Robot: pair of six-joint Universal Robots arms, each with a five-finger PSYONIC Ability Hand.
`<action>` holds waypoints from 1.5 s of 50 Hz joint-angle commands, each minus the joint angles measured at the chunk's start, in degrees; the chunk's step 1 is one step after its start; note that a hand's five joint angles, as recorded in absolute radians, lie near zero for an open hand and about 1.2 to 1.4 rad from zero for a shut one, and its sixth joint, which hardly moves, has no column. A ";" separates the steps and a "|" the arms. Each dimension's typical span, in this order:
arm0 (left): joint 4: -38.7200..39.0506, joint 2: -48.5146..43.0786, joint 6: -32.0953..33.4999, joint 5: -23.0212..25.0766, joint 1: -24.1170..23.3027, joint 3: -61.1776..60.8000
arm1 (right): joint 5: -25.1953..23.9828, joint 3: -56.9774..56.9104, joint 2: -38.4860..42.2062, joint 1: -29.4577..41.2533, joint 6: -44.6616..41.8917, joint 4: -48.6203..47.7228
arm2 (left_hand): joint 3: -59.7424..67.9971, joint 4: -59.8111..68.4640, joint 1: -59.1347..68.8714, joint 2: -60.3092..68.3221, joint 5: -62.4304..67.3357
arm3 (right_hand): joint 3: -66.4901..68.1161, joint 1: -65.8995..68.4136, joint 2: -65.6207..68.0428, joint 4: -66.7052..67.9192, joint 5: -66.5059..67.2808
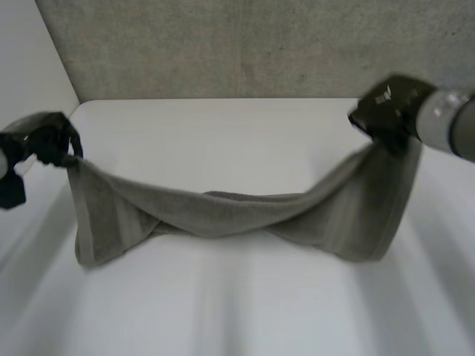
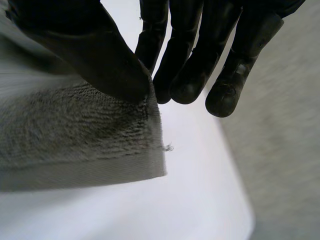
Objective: Fold the towel.
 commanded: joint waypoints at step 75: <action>28.43 3.17 -23.16 9.76 3.16 -15.07 | -7.46 24.75 -5.37 -10.46 0.59 -22.35 | 2.67 1.96 7.73 2.37 3.81 | 3.02 4.11 4.71 3.28 3.34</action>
